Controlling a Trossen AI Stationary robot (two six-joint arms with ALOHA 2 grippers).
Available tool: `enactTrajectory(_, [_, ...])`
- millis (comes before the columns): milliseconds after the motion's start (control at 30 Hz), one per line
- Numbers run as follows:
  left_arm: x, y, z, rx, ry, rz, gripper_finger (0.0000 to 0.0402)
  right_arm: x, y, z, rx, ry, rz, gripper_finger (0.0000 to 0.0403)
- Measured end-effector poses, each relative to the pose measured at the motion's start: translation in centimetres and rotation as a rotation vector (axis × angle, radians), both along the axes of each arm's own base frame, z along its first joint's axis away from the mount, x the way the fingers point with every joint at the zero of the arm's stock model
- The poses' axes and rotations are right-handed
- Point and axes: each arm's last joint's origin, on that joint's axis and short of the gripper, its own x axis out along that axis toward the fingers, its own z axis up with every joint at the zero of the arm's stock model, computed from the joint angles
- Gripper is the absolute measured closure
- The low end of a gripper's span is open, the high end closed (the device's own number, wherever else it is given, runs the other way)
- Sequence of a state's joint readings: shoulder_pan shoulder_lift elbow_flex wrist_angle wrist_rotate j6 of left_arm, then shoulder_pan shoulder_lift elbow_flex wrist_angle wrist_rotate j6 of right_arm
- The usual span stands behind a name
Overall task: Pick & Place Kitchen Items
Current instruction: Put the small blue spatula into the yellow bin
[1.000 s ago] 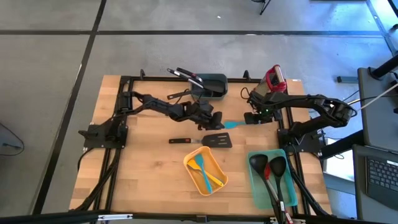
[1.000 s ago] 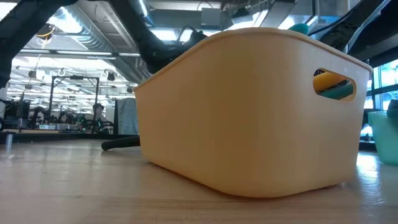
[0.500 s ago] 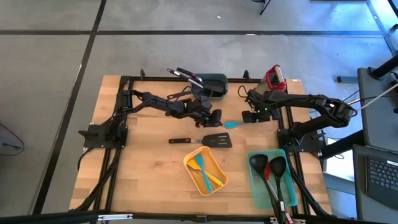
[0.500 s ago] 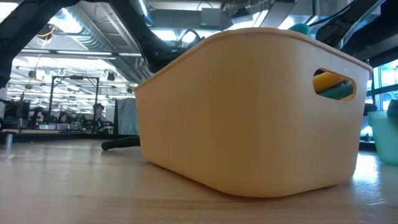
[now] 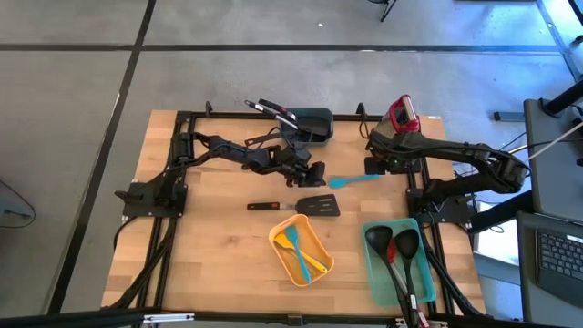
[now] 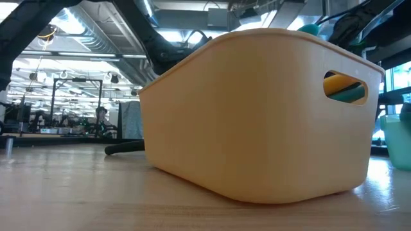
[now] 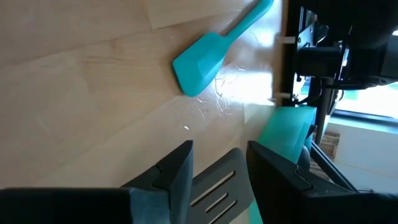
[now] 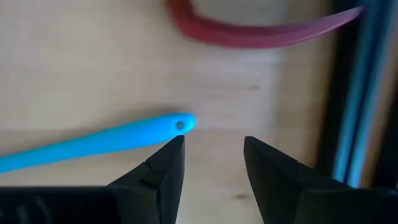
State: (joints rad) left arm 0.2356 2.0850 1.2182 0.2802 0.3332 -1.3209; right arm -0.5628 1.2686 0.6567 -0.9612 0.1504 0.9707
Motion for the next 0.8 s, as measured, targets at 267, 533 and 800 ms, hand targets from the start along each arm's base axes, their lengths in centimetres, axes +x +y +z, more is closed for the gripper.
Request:
enactTrajectory(267, [0.0,0.0,0.0,0.000,0.000,0.000,0.0258,-0.7,-0.3,-0.8,0.016,-0.002,-0.033,0.0235])
enactTrajectory(533, [0.0,0.0,0.0,0.007,-0.001,-0.005,0.0258,-0.9,-0.2,-1.6,0.024,-0.022,-0.040,0.0235])
enactTrajectory(800, [0.0,0.1,0.0,0.007,-0.001,-0.003,0.0258,-0.6,-0.4,-1.7,0.005,-0.050,-0.043,0.0235])
